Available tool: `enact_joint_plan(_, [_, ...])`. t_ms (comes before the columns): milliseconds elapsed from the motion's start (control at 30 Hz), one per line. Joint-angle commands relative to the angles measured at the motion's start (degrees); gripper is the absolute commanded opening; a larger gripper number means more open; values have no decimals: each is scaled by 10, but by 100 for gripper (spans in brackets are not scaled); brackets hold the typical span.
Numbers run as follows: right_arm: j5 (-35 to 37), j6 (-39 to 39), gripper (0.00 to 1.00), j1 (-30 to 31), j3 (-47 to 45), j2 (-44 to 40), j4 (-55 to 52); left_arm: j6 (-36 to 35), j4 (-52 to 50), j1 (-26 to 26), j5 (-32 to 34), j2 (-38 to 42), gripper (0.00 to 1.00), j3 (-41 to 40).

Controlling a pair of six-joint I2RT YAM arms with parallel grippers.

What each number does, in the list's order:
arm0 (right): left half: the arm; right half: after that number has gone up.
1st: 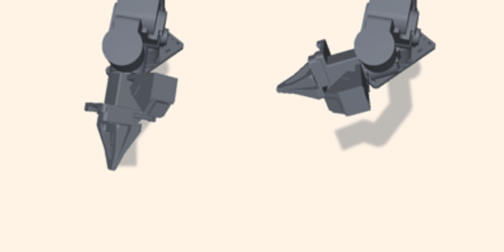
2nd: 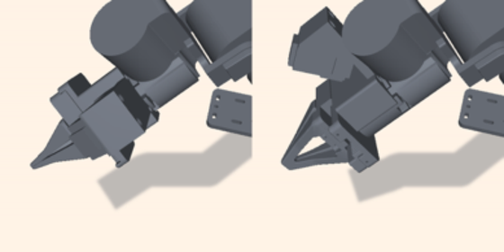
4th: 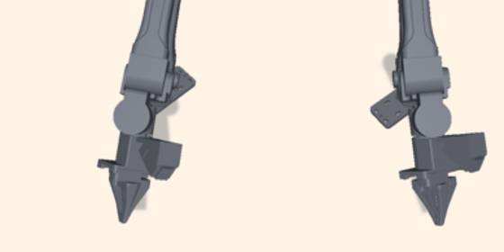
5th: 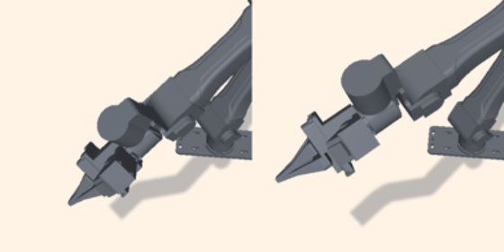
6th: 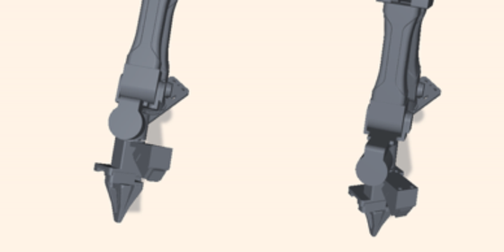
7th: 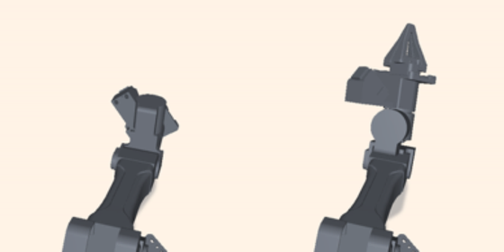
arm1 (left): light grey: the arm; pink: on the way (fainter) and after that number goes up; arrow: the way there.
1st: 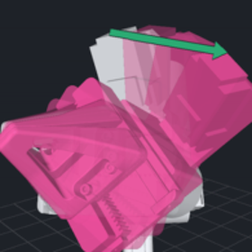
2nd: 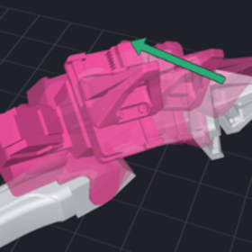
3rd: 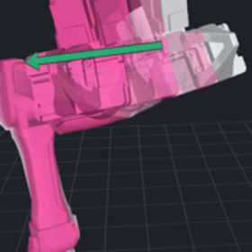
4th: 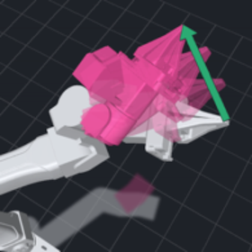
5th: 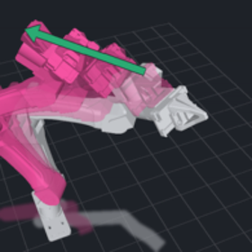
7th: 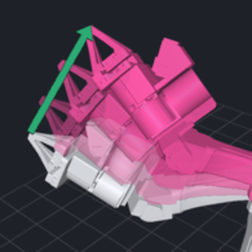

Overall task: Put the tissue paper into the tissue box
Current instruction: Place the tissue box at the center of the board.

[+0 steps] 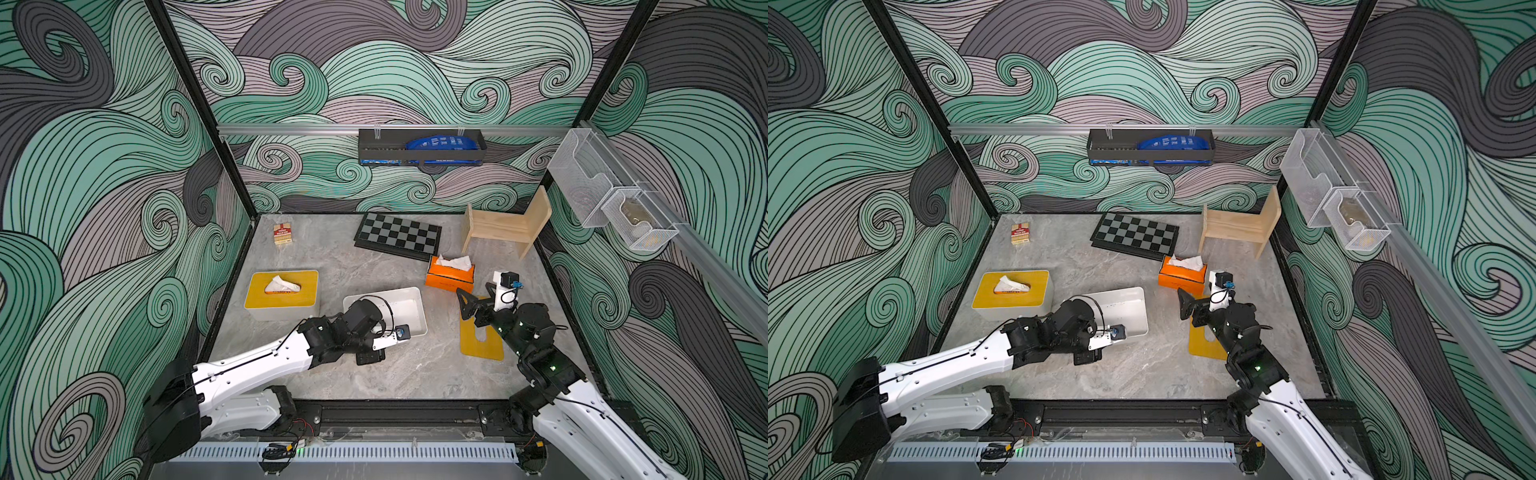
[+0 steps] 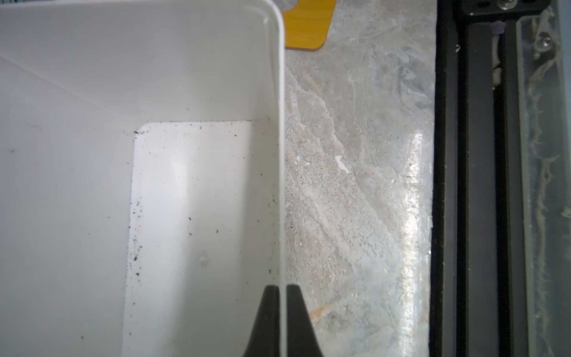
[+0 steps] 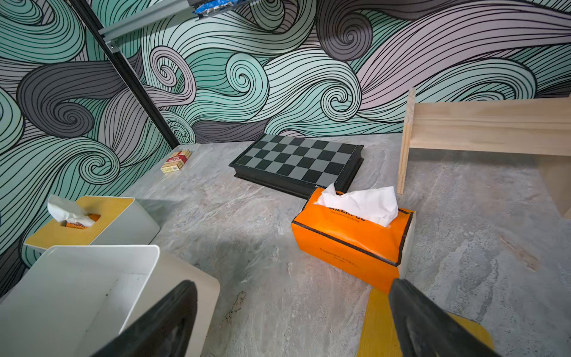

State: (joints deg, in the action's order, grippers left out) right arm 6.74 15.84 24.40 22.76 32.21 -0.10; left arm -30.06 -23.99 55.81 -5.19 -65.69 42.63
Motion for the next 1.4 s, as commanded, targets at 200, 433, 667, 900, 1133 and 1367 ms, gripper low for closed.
enact_joint_plan(200, [-55, 0, 100, -3, 41, 33, -4, -17, 45, 3, -27, -69, 0, 15])
enact_joint_plan(433, [-79, -13, 100, -2, 65, 63, -3, -20, 60, 3, -39, -111, 1, 16])
enact_joint_plan(667, [-98, -30, 100, -2, 81, 88, -3, -16, 70, 3, -29, -129, 34, 15])
enact_joint_plan(900, [-131, -72, 100, -2, 117, 157, -5, -3, 69, 3, -9, -100, 81, 35])
enact_joint_plan(1133, [-142, -146, 100, -18, 242, 347, -40, 2, 109, 3, 13, -5, 92, 33])
enact_joint_plan(1367, [-107, -164, 100, -99, 400, 518, -144, 32, 195, 3, 78, 115, 95, -35])
